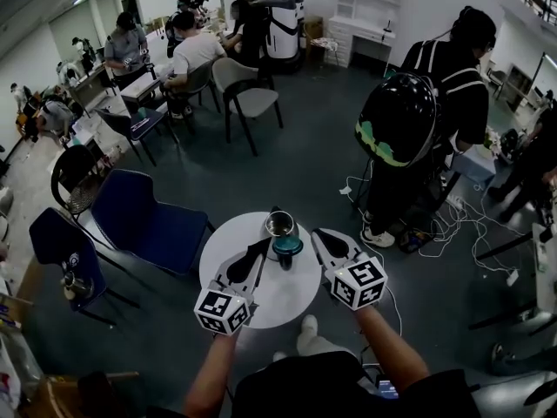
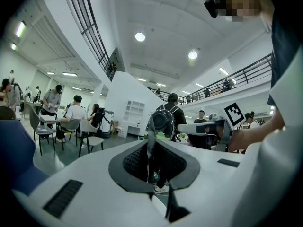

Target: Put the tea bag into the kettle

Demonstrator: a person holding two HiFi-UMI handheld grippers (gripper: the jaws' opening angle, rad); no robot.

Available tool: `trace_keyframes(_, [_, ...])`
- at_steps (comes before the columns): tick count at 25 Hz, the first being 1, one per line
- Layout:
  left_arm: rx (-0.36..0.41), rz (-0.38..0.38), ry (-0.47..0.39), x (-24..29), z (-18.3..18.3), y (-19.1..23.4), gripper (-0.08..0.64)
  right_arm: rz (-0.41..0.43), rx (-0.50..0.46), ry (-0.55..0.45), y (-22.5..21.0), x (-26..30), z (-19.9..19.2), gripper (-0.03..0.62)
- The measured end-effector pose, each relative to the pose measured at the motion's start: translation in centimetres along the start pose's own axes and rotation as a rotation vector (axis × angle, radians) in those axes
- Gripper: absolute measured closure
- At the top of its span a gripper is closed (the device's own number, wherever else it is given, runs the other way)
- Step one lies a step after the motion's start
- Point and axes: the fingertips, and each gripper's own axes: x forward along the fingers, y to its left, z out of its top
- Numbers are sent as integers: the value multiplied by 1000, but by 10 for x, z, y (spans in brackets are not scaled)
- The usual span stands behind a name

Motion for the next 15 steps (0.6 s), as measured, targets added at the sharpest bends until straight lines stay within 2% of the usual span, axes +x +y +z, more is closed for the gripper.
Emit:
trace_keyframes(5, [18,-14,32,25,-6,0,517,-6,9,4,-26,5,-1,575])
trace_keyframes(15, [47,-3,107,71,-14,30,517,12,28,20,-63,39,-1,575])
